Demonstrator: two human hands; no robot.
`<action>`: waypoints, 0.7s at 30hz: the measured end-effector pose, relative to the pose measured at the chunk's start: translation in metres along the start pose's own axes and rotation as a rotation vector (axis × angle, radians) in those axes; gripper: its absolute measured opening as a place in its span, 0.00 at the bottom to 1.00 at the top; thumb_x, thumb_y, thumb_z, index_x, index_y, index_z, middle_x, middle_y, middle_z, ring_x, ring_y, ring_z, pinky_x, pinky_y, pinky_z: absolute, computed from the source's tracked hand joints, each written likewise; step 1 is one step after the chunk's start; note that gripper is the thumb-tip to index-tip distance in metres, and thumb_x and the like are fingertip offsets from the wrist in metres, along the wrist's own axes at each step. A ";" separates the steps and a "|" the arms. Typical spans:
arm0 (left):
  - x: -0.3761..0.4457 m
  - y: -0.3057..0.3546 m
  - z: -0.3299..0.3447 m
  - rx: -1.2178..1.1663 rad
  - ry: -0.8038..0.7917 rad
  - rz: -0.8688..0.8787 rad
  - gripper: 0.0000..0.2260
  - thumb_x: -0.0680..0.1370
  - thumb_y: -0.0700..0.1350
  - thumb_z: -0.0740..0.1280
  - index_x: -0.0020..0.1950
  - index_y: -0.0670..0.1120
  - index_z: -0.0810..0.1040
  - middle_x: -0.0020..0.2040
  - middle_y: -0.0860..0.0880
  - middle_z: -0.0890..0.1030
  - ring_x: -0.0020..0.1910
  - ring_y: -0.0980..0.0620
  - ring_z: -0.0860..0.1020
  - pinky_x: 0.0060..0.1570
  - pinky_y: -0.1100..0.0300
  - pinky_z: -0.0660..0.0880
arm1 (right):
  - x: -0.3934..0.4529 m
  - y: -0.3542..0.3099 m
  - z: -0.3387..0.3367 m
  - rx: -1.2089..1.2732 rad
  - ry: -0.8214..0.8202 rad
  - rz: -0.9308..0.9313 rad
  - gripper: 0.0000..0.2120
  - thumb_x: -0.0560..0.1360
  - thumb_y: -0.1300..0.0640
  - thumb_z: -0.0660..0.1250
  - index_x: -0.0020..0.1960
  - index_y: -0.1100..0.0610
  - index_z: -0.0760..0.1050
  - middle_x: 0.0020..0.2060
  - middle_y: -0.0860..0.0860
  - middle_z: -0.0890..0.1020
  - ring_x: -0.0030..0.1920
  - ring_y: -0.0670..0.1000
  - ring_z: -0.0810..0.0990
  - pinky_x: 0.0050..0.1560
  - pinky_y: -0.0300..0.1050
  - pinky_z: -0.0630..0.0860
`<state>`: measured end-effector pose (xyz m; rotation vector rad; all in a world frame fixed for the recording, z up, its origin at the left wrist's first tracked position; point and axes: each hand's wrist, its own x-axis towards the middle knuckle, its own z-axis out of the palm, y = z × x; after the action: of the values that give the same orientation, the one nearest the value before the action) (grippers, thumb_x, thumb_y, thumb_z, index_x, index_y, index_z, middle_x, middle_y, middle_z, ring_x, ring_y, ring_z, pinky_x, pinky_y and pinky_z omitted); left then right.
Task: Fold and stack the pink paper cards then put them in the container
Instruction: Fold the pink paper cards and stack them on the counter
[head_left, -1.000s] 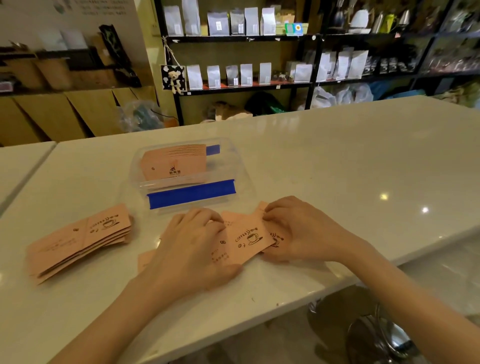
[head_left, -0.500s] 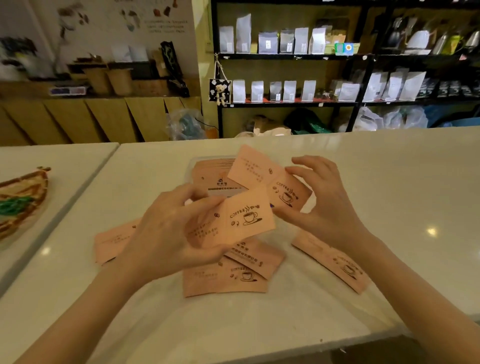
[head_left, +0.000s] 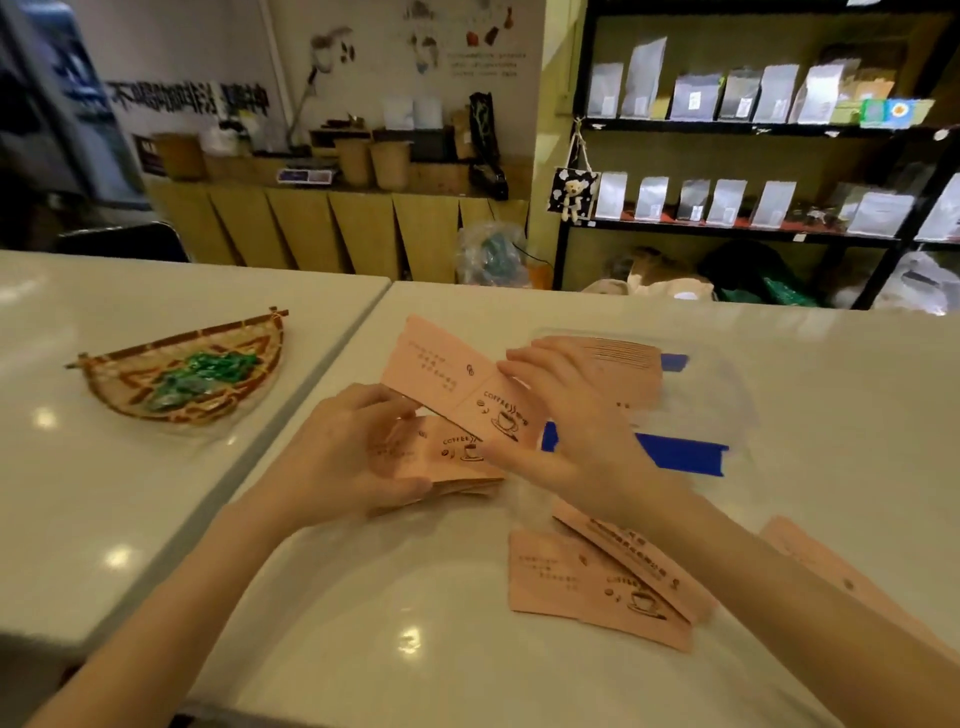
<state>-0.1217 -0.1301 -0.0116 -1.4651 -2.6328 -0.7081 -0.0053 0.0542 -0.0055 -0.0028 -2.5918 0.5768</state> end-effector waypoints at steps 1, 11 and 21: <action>-0.001 -0.005 0.002 -0.055 0.006 -0.010 0.34 0.57 0.64 0.66 0.62 0.54 0.71 0.61 0.50 0.74 0.56 0.57 0.68 0.50 0.66 0.65 | 0.003 -0.002 0.006 -0.017 -0.037 -0.010 0.31 0.69 0.41 0.65 0.68 0.49 0.61 0.69 0.46 0.63 0.68 0.43 0.51 0.66 0.41 0.48; -0.014 -0.029 0.020 -0.472 0.035 -0.224 0.46 0.57 0.59 0.76 0.69 0.58 0.56 0.57 0.65 0.69 0.56 0.67 0.68 0.52 0.76 0.63 | 0.009 -0.004 0.037 -0.159 -0.256 -0.086 0.33 0.68 0.35 0.54 0.68 0.51 0.62 0.72 0.49 0.59 0.72 0.49 0.46 0.71 0.52 0.41; -0.018 -0.002 0.016 -0.106 0.056 0.078 0.38 0.61 0.70 0.63 0.68 0.57 0.61 0.71 0.59 0.55 0.69 0.63 0.49 0.67 0.59 0.49 | -0.002 0.003 0.025 -0.214 -0.314 -0.098 0.33 0.71 0.34 0.54 0.71 0.47 0.55 0.74 0.47 0.53 0.72 0.44 0.41 0.69 0.47 0.36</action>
<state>-0.1104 -0.1385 -0.0313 -1.5414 -2.5177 -0.8796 -0.0157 0.0468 -0.0275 0.1553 -2.9272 0.2799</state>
